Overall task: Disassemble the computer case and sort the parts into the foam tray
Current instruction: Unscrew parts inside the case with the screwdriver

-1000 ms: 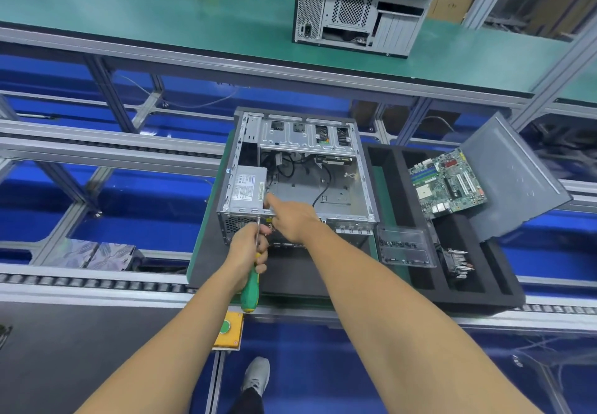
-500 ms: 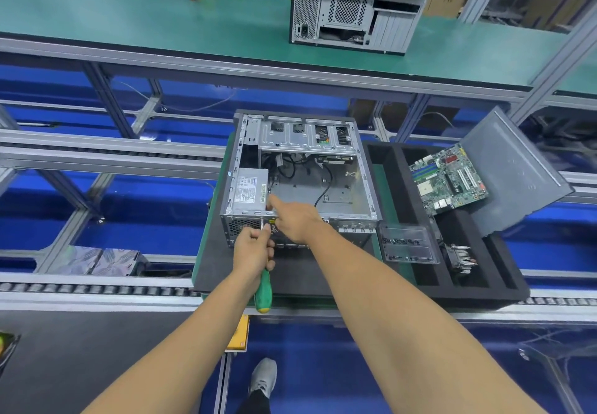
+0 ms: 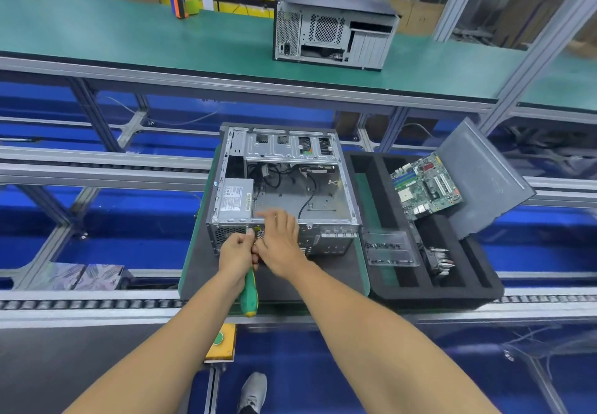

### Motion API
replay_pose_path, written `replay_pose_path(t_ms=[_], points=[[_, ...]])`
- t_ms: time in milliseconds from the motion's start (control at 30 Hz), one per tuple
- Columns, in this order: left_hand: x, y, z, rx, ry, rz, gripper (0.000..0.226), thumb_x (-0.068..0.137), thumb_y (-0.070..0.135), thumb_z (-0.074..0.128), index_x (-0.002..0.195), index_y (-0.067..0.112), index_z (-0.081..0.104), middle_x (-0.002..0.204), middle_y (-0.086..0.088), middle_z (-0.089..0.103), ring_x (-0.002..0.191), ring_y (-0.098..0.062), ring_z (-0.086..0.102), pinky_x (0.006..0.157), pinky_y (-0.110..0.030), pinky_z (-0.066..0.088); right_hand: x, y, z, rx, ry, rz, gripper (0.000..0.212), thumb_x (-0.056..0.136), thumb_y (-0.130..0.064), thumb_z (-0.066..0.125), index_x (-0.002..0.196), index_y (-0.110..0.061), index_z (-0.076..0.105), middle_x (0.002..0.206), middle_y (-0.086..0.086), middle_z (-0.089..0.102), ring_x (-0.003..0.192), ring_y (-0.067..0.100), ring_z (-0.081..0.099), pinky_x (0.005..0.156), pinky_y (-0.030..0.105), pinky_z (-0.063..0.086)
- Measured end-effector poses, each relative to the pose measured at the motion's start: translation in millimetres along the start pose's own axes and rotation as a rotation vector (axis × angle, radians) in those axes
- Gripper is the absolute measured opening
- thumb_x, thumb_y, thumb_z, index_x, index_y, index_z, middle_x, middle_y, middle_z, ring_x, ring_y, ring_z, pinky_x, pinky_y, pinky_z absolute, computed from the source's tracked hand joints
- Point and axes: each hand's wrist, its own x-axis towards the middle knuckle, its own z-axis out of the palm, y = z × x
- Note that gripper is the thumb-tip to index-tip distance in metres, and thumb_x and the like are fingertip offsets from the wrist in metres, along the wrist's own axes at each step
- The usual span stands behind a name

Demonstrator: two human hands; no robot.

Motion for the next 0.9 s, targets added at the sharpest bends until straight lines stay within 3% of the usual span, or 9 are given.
replay_pose_path(t_ms=[100, 200, 333, 400, 467, 600, 700, 800, 900], points=[[0, 0, 0, 0.015, 0.012, -0.004, 0.028, 0.106, 0.031, 0.055, 0.088, 0.010, 0.055, 0.063, -0.002, 0.055, 0.048, -0.011, 0.049, 0.046, -0.026, 0.046, -23, -2, 11, 0.064, 0.138, 0.062, 0.044, 0.084, -0.038, 0.037, 0.122, -0.017, 0.042, 0.121, 0.003, 0.038, 0.108, 0.022, 0.034, 0.092, 0.036, 0.032], [3, -2, -1, 0.024, -0.002, 0.002, 0.028, 0.106, 0.032, 0.054, 0.088, 0.011, 0.055, 0.067, -0.001, 0.055, 0.050, -0.010, 0.047, 0.048, -0.025, 0.044, -40, -6, 17, 0.345, 0.101, 0.186, 0.022, 0.083, -0.040, 0.038, 0.099, -0.026, 0.032, 0.100, -0.003, 0.038, 0.088, 0.016, 0.036, 0.074, 0.033, 0.034], [11, -7, 1, -0.049, -0.007, -0.012, 0.027, 0.107, 0.029, 0.054, 0.086, 0.012, 0.051, 0.067, -0.001, 0.053, 0.048, -0.009, 0.046, 0.046, -0.022, 0.041, -52, -20, 20, 0.867, -0.353, 0.602, 0.022, 0.093, -0.045, 0.044, 0.099, -0.025, 0.039, 0.095, 0.005, 0.055, 0.085, 0.021, 0.055, 0.085, 0.045, 0.052], [14, -10, 1, -0.099, -0.019, -0.040, 0.027, 0.107, 0.028, 0.054, 0.086, 0.012, 0.049, 0.065, -0.001, 0.051, 0.046, -0.009, 0.045, 0.041, -0.023, 0.041, -60, -30, 20, 1.024, -0.671, 0.708, 0.036, 0.097, -0.050, 0.035, 0.100, -0.017, 0.048, 0.085, 0.011, 0.064, 0.068, 0.028, 0.065, 0.066, 0.035, 0.056], [17, -12, 0, -0.138, -0.035, -0.054, 0.026, 0.107, 0.027, 0.053, 0.089, 0.011, 0.047, 0.066, -0.003, 0.050, 0.045, -0.010, 0.045, 0.038, -0.023, 0.039, -65, -37, 19, 1.118, -0.754, 0.751, 0.046, 0.103, -0.050, 0.024, 0.096, -0.012, 0.049, 0.070, 0.009, 0.063, 0.046, 0.022, 0.059, 0.047, 0.022, 0.043], [17, -7, -7, -0.075, -0.109, -0.052, 0.025, 0.107, 0.030, 0.054, 0.094, 0.009, 0.048, 0.075, -0.006, 0.056, 0.056, -0.015, 0.053, 0.051, -0.031, 0.050, -73, -42, 18, 1.299, -0.580, 0.783, 0.036, 0.102, -0.039, 0.030, 0.086, -0.012, 0.047, 0.059, 0.007, 0.049, 0.037, 0.015, 0.035, 0.039, 0.020, 0.027], [16, 1, -21, 0.486, 0.037, 0.260, 0.025, 0.100, 0.036, 0.062, 0.104, 0.014, 0.052, 0.093, -0.003, 0.060, 0.090, -0.023, 0.057, 0.074, -0.037, 0.049, -77, -41, 23, 1.344, -0.490, 0.809, 0.038, 0.101, -0.036, 0.031, 0.078, -0.012, 0.050, 0.054, 0.005, 0.046, 0.035, 0.012, 0.030, 0.035, 0.021, 0.022], [22, 10, -47, 1.032, 0.286, 0.892, 0.042, 0.090, 0.028, 0.074, 0.121, 0.009, 0.053, 0.116, -0.010, 0.054, 0.108, -0.030, 0.046, 0.089, -0.041, 0.041, -79, -39, 29, 1.334, -0.406, 0.803, 0.041, 0.101, -0.034, 0.030, 0.075, -0.011, 0.052, 0.053, 0.005, 0.045, 0.036, 0.013, 0.027, 0.034, 0.022, 0.022], [44, 37, -72, 1.182, -0.044, 1.045, 0.046, 0.087, 0.016, 0.081, 0.130, 0.014, 0.065, 0.138, -0.013, 0.055, 0.127, -0.037, 0.049, 0.106, -0.049, 0.040, -78, -42, 32, 1.321, -0.377, 0.807, 0.040, 0.102, -0.033, 0.033, 0.074, -0.012, 0.053, 0.056, 0.006, 0.047, 0.040, 0.014, 0.031, 0.035, 0.023, 0.025]])
